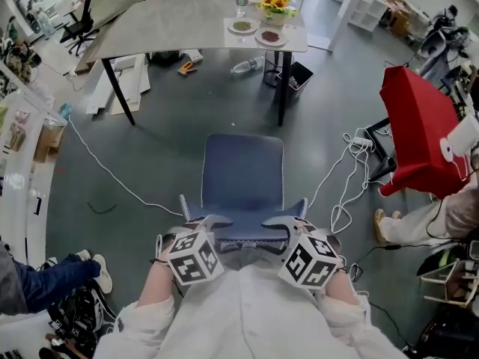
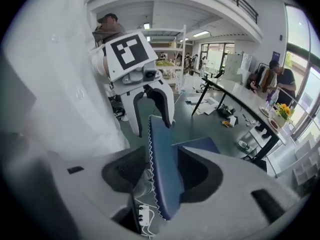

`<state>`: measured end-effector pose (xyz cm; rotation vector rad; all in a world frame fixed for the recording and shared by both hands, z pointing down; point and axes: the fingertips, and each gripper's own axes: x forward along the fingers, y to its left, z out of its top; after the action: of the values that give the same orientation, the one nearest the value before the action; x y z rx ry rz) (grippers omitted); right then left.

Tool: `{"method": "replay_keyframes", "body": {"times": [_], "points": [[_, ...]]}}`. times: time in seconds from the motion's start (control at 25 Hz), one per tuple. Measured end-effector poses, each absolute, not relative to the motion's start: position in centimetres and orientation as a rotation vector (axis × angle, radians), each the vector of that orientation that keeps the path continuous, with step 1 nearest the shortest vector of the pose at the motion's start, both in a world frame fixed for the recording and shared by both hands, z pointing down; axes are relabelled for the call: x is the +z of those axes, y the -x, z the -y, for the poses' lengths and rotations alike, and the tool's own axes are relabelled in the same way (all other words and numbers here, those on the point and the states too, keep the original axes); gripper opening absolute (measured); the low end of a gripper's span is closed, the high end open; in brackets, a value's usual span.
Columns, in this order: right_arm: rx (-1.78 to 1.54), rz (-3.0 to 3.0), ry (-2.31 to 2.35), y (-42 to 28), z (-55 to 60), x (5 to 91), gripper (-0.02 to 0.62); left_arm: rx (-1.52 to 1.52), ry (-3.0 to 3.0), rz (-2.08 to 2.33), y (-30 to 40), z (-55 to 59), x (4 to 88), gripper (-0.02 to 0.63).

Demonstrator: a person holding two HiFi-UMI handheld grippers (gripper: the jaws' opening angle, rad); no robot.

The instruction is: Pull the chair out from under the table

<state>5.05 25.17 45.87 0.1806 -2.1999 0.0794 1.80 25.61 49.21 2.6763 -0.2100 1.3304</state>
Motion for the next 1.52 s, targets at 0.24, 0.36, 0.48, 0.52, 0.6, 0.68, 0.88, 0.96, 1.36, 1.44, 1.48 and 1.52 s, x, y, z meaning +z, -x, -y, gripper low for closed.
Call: {"method": "replay_keyframes", "body": {"times": [0.24,0.36,0.48,0.52,0.6,0.68,0.88,0.96,1.36,1.44,1.48,1.52], "points": [[0.051,2.356,-0.33,-4.9,-22.7,41.6,0.176,0.966,-2.759,0.306,-3.5,-23.9,44.2,0.235],[-0.002,2.428,-0.436,-4.9,-21.1,39.2,0.166,0.821,-2.801,0.365,-3.9,-22.4,41.7,0.205],[-0.045,2.501,-0.554,-5.0,-19.5,36.5,0.14,0.743,-2.848,0.438,-3.9,-20.9,39.6,0.168],[-0.062,2.515,-0.594,-5.1,-18.9,35.8,0.131,0.72,-2.867,0.471,-3.9,-20.3,39.0,0.154],[-0.077,2.549,-0.673,-5.5,-17.7,34.6,0.122,0.669,-2.915,0.557,-3.8,-19.1,37.6,0.13],[-0.081,2.594,-0.739,-5.7,-16.9,33.5,0.115,0.595,-2.952,0.657,-3.7,-17.9,36.2,0.107],[-0.16,2.704,-0.857,-5.5,-15.9,30.4,0.097,0.358,-2.969,0.826,-3.5,-15.8,32.6,0.049],[-0.193,2.744,-0.889,-5.4,-15.5,29.3,0.085,0.321,-2.974,0.881,-3.6,-15.2,31.6,0.041],[-0.151,2.809,-1.253,-7.9,-12.0,26.5,0.006,0.254,-2.967,1.033,-3.9,-12.8,31.3,0.021],[-0.135,2.843,-1.186,-7.0,-12.4,26.9,0.003,0.212,-2.946,1.048,-3.9,-12.7,31.2,0.018],[-0.127,2.857,-1.17,-6.6,-12.6,27.0,0.003,0.192,-2.937,1.048,-4.0,-12.7,31.2,0.017],[-0.117,2.867,-1.167,-6.3,-12.7,27.1,0.003,0.171,-2.927,1.044,-4.0,-12.6,31.2,0.017]]}}
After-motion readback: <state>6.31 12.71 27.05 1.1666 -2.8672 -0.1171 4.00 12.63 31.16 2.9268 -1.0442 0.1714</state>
